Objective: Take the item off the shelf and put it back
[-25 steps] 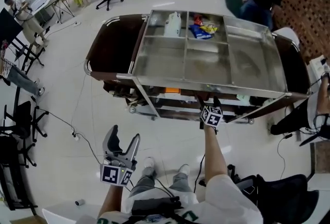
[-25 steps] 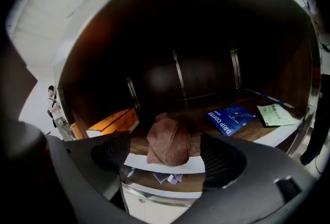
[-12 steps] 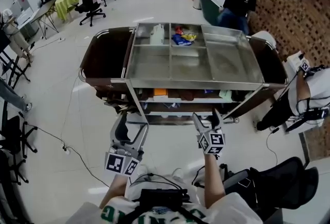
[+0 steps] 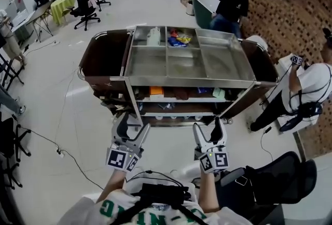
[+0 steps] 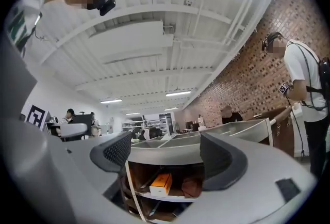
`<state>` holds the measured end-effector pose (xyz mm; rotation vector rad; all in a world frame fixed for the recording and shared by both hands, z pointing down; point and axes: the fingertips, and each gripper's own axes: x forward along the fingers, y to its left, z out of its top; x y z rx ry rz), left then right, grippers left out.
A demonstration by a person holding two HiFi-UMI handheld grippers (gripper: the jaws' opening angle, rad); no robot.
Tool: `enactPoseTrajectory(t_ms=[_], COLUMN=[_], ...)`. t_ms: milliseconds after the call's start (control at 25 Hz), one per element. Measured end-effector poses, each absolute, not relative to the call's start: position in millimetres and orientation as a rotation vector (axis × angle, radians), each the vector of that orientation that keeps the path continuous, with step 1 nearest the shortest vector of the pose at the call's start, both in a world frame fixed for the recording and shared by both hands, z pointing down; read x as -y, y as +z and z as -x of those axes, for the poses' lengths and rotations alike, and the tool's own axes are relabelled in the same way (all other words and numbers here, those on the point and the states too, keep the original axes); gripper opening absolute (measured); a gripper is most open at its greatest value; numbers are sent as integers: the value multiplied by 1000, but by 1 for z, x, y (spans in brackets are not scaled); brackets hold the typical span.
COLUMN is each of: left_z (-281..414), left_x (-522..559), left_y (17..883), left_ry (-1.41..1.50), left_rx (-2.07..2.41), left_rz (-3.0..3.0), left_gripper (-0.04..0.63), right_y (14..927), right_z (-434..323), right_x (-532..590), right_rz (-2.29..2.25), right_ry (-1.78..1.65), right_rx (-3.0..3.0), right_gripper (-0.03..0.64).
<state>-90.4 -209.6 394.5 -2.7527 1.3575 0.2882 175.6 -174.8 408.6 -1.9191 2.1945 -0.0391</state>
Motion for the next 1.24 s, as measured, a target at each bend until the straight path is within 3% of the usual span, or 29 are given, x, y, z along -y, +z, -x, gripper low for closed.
enactPoseTrajectory(t_ms=[1240], left_z=[73], left_x=[196], left_y=[386], left_ry=[268], left_rx=[-1234], left_rz=[2767], left_gripper=[327], right_y=[377], right_z=[-124], right_x=[156], right_rz=[1827], right_ry=[114], right_rx=[-2312], right_gripper=[426])
